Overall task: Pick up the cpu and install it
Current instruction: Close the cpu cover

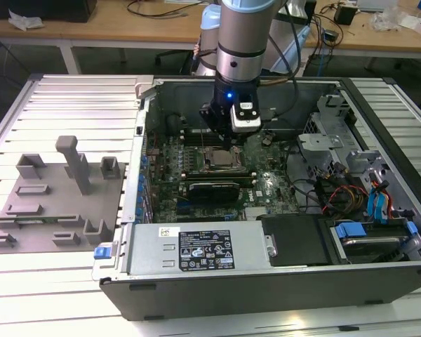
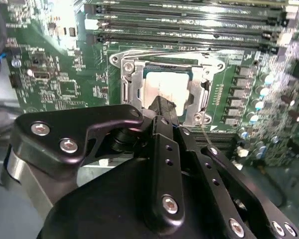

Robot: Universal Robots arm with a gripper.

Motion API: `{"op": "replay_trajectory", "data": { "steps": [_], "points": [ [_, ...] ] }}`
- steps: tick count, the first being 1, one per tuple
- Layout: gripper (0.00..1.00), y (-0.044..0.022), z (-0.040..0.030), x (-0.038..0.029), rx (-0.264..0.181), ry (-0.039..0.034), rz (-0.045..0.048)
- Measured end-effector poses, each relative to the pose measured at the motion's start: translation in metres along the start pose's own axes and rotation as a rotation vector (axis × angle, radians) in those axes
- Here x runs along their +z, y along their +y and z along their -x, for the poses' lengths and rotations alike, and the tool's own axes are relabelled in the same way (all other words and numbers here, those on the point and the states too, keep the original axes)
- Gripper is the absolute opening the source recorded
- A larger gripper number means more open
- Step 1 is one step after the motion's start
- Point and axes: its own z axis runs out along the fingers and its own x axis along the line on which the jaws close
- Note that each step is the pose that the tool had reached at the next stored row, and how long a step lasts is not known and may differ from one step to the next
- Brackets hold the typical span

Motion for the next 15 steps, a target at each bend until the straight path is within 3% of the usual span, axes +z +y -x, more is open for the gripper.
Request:
{"op": "replay_trajectory", "data": {
  "steps": [5,7,11,14,15],
  "points": [
    [0.11,0.0000,0.0000,0.0003,-0.110,-0.0008,0.0003],
    [0.11,0.0000,0.0000,0.0007,-0.185,-0.0014,0.0007],
    [0.11,-0.0001,0.0000,0.0011,-0.278,-0.0019,0.0008],
    [0.11,0.0000,0.0000,0.0017,-0.437,-0.0029,0.0012],
    [0.11,-0.0001,-0.0001,0.0017,-0.438,-0.0031,0.0015]
  ]
}}
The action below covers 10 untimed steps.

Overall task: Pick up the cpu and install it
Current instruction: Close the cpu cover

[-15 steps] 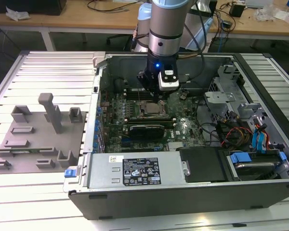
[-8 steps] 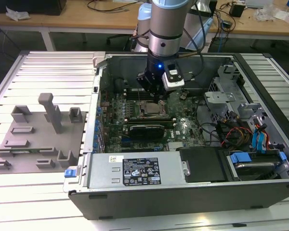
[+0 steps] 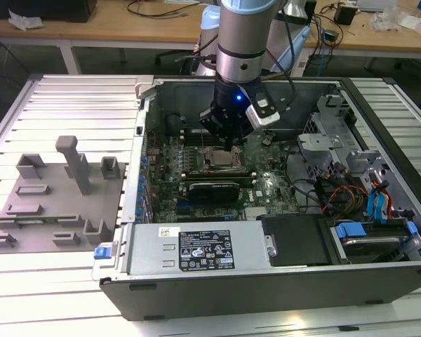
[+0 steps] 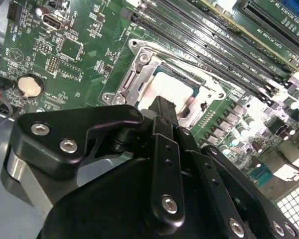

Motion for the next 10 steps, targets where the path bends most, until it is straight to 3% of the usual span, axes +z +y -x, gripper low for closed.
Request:
{"op": "replay_trajectory", "data": {
  "steps": [2,5,7,10],
  "points": [
    [0.11,-0.0003,-0.0009,0.0019,0.000,-0.0012,0.0001],
    [0.11,-0.0018,-0.0042,0.0103,0.000,-0.0068,-0.0001],
    [0.11,-0.0019,-0.0161,0.0126,0.000,-0.0138,0.0000],
    [0.11,-0.0019,-0.0274,0.0137,0.000,-0.0182,0.0000]
  ]
}}
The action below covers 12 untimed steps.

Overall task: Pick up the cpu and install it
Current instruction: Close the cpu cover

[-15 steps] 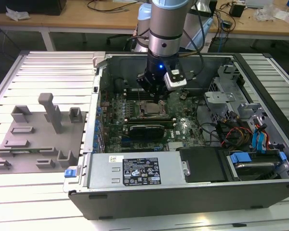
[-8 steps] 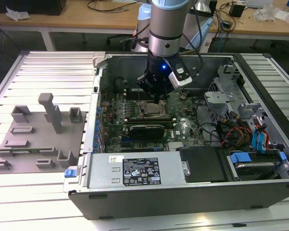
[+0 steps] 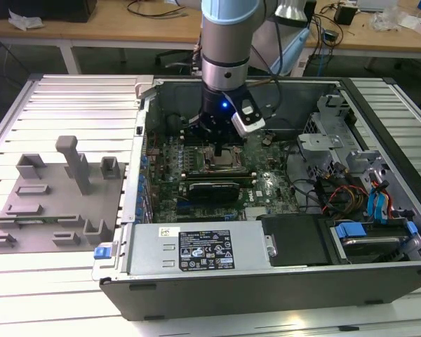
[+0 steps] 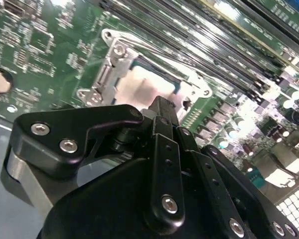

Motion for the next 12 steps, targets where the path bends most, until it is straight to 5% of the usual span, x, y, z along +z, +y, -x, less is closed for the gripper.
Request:
{"op": "replay_trajectory", "data": {
  "steps": [6,12],
  "points": [
    [0.11,0.0000,-0.0173,0.0104,0.000,-0.0170,0.0008],
    [0.11,-0.0001,-0.0192,0.0163,0.000,-0.0187,0.0003]
  ]
}}
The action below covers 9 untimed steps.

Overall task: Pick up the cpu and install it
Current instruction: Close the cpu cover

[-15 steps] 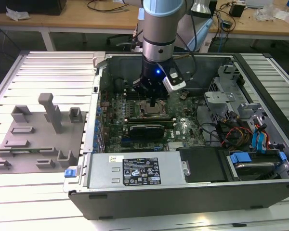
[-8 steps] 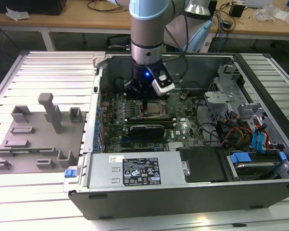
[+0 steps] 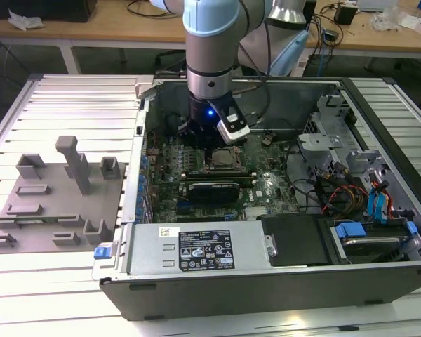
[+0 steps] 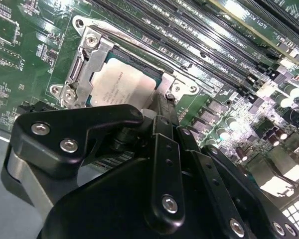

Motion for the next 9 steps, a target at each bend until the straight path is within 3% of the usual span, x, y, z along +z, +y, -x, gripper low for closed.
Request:
{"op": "replay_trajectory", "data": {
  "steps": [9],
  "points": [
    [0.11,0.0001,0.0002,-0.0035,0.000,-0.0005,0.0007]
  ]
}}
